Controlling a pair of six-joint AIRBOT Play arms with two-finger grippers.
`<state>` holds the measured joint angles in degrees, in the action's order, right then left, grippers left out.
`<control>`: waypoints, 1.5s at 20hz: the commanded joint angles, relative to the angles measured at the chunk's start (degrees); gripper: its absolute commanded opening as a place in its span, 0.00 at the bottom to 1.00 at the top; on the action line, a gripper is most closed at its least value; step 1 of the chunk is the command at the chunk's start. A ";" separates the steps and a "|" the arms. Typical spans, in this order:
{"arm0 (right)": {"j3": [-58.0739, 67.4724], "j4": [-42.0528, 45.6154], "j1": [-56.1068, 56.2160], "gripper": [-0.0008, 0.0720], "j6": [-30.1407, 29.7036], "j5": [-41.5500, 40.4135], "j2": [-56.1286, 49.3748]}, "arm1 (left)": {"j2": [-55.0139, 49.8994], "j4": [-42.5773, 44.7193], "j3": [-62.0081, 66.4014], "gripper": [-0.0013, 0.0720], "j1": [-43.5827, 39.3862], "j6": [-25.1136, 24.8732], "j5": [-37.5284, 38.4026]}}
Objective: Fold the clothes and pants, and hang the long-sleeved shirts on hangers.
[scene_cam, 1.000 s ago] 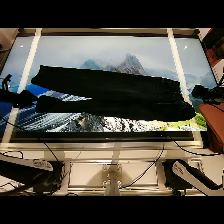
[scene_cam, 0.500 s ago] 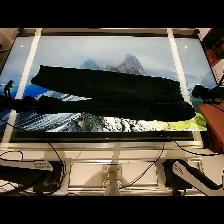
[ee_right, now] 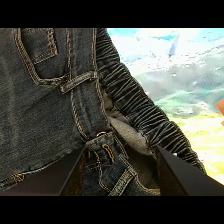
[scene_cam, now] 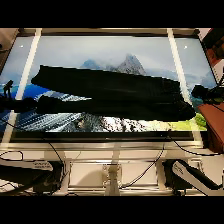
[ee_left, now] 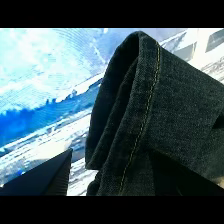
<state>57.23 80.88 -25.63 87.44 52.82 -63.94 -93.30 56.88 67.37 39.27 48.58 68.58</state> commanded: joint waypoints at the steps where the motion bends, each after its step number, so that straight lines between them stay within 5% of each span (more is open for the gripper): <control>1: -0.02 -0.31 0.02 0.69 0.24 0.11 0.00 | -0.37 -0.33 -0.02 0.75 -0.24 -0.22 1.09; 4: -0.02 -0.44 0.02 0.69 0.39 0.11 0.00 | -0.50 -0.33 -0.02 0.65 -2.19 -0.24 1.14; 5: -0.02 -0.59 0.02 0.69 0.39 0.11 0.00 | -0.55 -0.33 -0.02 0.49 -3.19 -0.22 1.20; 6: -0.02 -0.90 0.02 0.69 0.39 0.11 0.00 | -0.52 -0.52 0.00 0.14 -4.22 -0.17 1.66; 7: -0.02 -1.20 0.02 0.69 0.39 0.11 0.00 | -0.44 -1.90 0.22 0.06 -5.31 -0.44 3.21; 14: 0.04 -1.27 0.02 0.69 0.39 -0.11 0.02 | 3.39 -6.86 19.39 0.05 -6.73 -1.20 23.47; 21: 0.04 -1.20 0.02 0.69 0.37 0.74 0.24 | 25.00 -2.47 22.91 0.05 -0.11 3.43 24.90; 24: 0.02 -1.20 0.02 0.69 0.37 2.64 0.24 | 32.04 8.59 17.53 0.05 -0.98 11.98 26.77; 30: 0.02 -1.01 0.02 0.69 0.13 4.66 0.24 | 36.17 24.65 -9.64 0.06 -3.52 11.85 21.27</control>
<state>57.23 79.72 -25.63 87.81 56.58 -63.75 -58.65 71.55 68.51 36.40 59.20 93.32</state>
